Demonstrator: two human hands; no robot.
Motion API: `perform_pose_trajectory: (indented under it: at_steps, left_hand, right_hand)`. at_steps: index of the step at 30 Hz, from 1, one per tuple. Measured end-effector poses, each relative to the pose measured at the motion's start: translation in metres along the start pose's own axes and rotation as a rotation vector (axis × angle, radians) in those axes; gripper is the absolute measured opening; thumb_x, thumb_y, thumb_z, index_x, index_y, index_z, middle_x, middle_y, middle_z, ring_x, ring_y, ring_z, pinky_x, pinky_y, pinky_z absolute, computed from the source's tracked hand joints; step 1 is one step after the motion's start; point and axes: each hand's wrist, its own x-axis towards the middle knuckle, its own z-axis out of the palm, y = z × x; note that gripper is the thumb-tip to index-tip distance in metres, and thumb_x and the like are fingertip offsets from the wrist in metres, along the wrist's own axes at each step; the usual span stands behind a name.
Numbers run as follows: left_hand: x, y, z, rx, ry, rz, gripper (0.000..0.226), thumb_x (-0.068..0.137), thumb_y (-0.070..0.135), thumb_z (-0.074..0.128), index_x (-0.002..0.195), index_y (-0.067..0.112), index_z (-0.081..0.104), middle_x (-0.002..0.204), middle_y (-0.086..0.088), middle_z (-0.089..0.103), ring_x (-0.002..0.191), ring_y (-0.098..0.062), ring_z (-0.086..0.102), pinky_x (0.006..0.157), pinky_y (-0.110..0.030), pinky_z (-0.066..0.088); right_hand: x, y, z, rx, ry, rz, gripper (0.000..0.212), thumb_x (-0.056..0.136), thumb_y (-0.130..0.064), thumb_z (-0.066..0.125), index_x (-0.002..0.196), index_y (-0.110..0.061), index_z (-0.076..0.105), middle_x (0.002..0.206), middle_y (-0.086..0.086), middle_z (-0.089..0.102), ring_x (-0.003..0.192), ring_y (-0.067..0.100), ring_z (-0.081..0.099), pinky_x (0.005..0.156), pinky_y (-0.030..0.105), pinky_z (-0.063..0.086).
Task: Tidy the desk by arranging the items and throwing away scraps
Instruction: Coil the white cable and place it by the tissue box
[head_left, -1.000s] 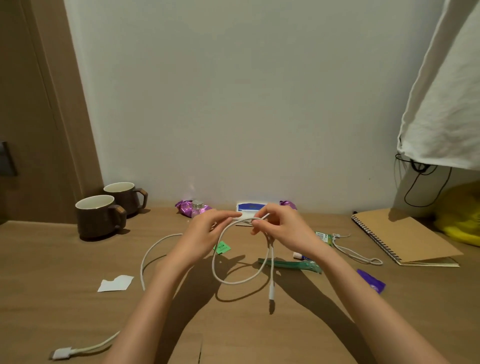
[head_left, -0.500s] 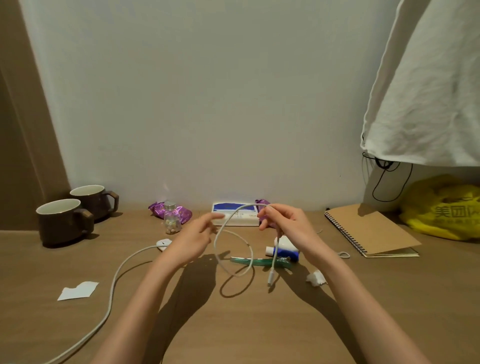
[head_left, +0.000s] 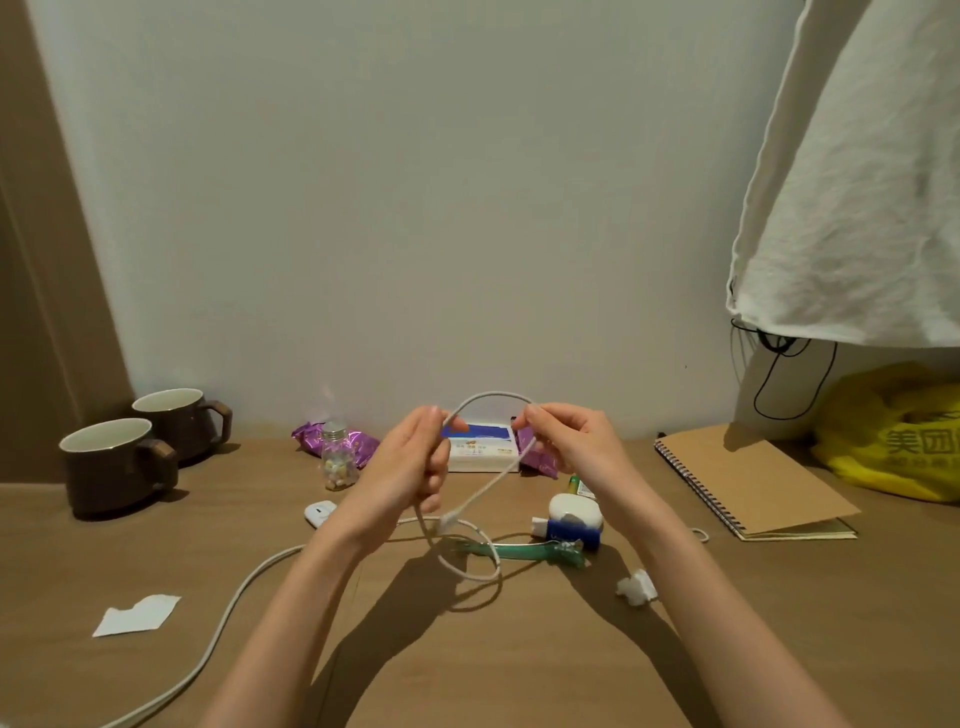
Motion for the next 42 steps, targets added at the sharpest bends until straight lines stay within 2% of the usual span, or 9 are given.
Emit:
perform_pose_trajectory:
  at_steps: [5, 8, 13, 17, 21, 28, 34, 38, 42]
  left_hand:
    - [0.006, -0.011, 0.003, 0.575, 0.057, 0.170, 0.027, 0.096, 0.034, 0.043, 0.098, 0.029, 0.070, 0.059, 0.010, 0.044, 0.050, -0.001, 0.040, 0.047, -0.011, 0.032]
    - [0.008, -0.016, 0.005, 0.596, -0.039, 0.126, 0.028, 0.096, 0.033, 0.046, 0.103, 0.026, 0.072, 0.086, 0.006, 0.063, 0.073, -0.001, 0.052, 0.061, -0.011, 0.038]
    - [0.012, -0.018, 0.008, 0.492, -0.183, 0.019, 0.035, 0.094, 0.042, 0.046, 0.094, 0.022, 0.076, 0.083, 0.019, 0.071, 0.067, 0.003, 0.055, 0.063, -0.009, 0.040]
    - [0.014, -0.023, 0.009, 0.462, -0.171, -0.005, 0.040, 0.094, 0.039, 0.047, 0.075, 0.011, 0.070, 0.050, 0.016, 0.053, 0.045, 0.002, 0.039, 0.051, -0.010, 0.032]
    - [0.014, -0.036, 0.006, 0.435, -0.172, -0.023, 0.029, 0.094, 0.040, 0.046, 0.103, 0.029, 0.072, 0.052, 0.014, 0.041, 0.048, 0.002, 0.041, 0.050, -0.008, 0.032]
    - [0.012, -0.048, 0.013, 0.456, -0.050, 0.050, 0.027, 0.092, 0.040, 0.047, 0.089, 0.028, 0.071, 0.053, 0.008, 0.040, 0.050, -0.005, 0.039, 0.053, -0.024, 0.038]
    - [-0.001, -0.055, 0.035, 0.774, 0.292, 0.353, 0.018, 0.091, 0.024, 0.057, 0.101, 0.023, 0.072, 0.084, 0.011, 0.070, 0.068, 0.004, 0.056, 0.059, -0.007, 0.042]
    - [-0.002, -0.057, 0.037, 0.878, 0.265, 0.435, 0.020, 0.091, 0.023, 0.058, 0.105, 0.020, 0.071, 0.096, 0.005, 0.072, 0.082, -0.001, 0.060, 0.068, -0.005, 0.039]
    - [-0.002, -0.059, 0.039, 0.880, 0.140, 0.393, 0.023, 0.093, 0.027, 0.053, 0.110, 0.023, 0.068, 0.099, 0.007, 0.070, 0.087, 0.001, 0.058, 0.072, -0.008, 0.043]
  right_hand:
    - [0.009, 0.012, -0.004, 0.103, 0.067, 0.034, 0.024, 0.095, -0.028, 0.055, 0.098, -0.010, 0.071, 0.067, -0.001, 0.058, 0.050, -0.003, 0.052, 0.048, 0.010, 0.043]
    - [0.012, 0.022, -0.005, 0.115, 0.125, 0.027, 0.023, 0.093, -0.024, 0.059, 0.098, -0.004, 0.069, 0.066, -0.001, 0.062, 0.047, -0.005, 0.053, 0.047, 0.008, 0.041]
    - [0.014, 0.039, -0.001, 0.119, 0.242, 0.024, 0.022, 0.092, -0.026, 0.060, 0.093, -0.006, 0.068, 0.066, -0.004, 0.065, 0.052, -0.005, 0.058, 0.049, 0.008, 0.043]
    - [0.012, 0.049, 0.005, 0.112, 0.257, -0.003, 0.015, 0.090, -0.026, 0.063, 0.086, -0.012, 0.065, 0.074, 0.005, 0.072, 0.068, 0.009, 0.068, 0.058, 0.014, 0.051]
    - [0.011, 0.047, 0.007, 0.188, 0.193, 0.043, 0.016, 0.091, -0.024, 0.062, 0.083, -0.010, 0.062, 0.071, 0.004, 0.071, 0.061, 0.005, 0.061, 0.055, 0.014, 0.047]
    - [0.006, 0.047, 0.008, 0.543, 0.116, 0.204, 0.013, 0.093, -0.023, 0.059, 0.089, -0.011, 0.064, 0.080, 0.007, 0.069, 0.075, 0.014, 0.061, 0.066, 0.023, 0.047]
    - [-0.006, 0.044, 0.027, 0.241, 0.058, 0.212, 0.031, 0.085, -0.043, 0.066, 0.087, -0.013, 0.074, 0.082, -0.003, 0.070, 0.083, 0.011, 0.059, 0.073, 0.024, 0.045]
    - [-0.008, 0.037, 0.026, 0.100, 0.065, 0.115, 0.028, 0.085, -0.040, 0.066, 0.087, -0.013, 0.075, 0.080, -0.003, 0.071, 0.076, -0.003, 0.060, 0.066, 0.012, 0.045]
    - [-0.008, 0.041, 0.023, 0.119, 0.082, 0.115, 0.019, 0.090, -0.030, 0.061, 0.097, -0.019, 0.075, 0.095, -0.009, 0.071, 0.098, 0.003, 0.059, 0.080, 0.017, 0.045]
